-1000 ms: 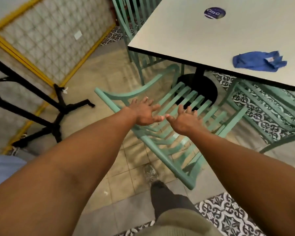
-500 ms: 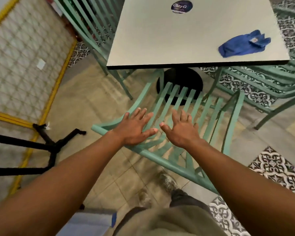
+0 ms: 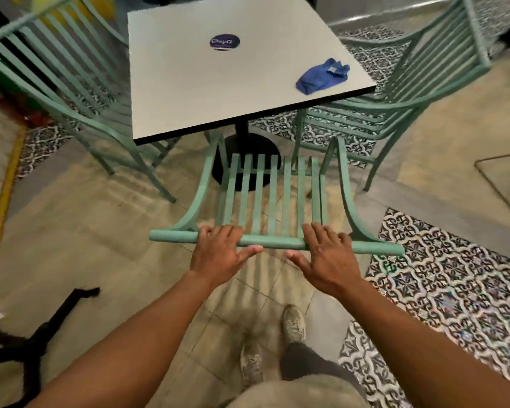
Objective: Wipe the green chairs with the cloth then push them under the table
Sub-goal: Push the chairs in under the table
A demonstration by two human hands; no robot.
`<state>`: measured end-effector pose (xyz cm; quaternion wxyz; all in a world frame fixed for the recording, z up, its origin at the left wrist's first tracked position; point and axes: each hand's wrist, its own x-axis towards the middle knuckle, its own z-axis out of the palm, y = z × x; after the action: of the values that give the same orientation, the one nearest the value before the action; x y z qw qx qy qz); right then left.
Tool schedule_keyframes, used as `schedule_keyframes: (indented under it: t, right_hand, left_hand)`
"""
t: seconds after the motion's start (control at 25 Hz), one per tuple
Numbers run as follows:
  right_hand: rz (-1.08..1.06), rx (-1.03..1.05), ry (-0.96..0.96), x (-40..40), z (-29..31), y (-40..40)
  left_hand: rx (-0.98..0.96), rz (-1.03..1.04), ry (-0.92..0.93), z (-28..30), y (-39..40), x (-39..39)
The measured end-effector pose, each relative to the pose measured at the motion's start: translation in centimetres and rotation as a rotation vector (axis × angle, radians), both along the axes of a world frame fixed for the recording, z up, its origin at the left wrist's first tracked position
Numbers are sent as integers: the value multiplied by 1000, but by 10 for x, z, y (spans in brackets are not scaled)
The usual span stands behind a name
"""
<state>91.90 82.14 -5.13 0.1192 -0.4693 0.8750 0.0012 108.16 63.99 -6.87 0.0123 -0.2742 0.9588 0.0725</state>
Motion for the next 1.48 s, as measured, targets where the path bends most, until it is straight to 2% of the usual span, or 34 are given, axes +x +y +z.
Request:
schedule_keyframes:
  t: [0.16,0.44,0.76,0.88,1.2,1.48]
  right_hand:
    - [-28,-108,109,0,-18,-1]
    - [17,-194,185,3,-27,11]
    - [183,-236,206,10,-40,53]
    - [231,-239,202,13,-43,58]
    - [304,-281,228,0,-47,43]
    - [325,-325,230,-48,-44,-10]
  left_hand:
    - [-113,-10,163,-8,-7,2]
    - [-143,22,197,-13,8,13]
    - [-86,190,31,-13,76,52]
    - [-78,214,47,-13,88,63]
    - [-96,223,43,-13,78,56]
    - [-134,255,31,-14,33,11]
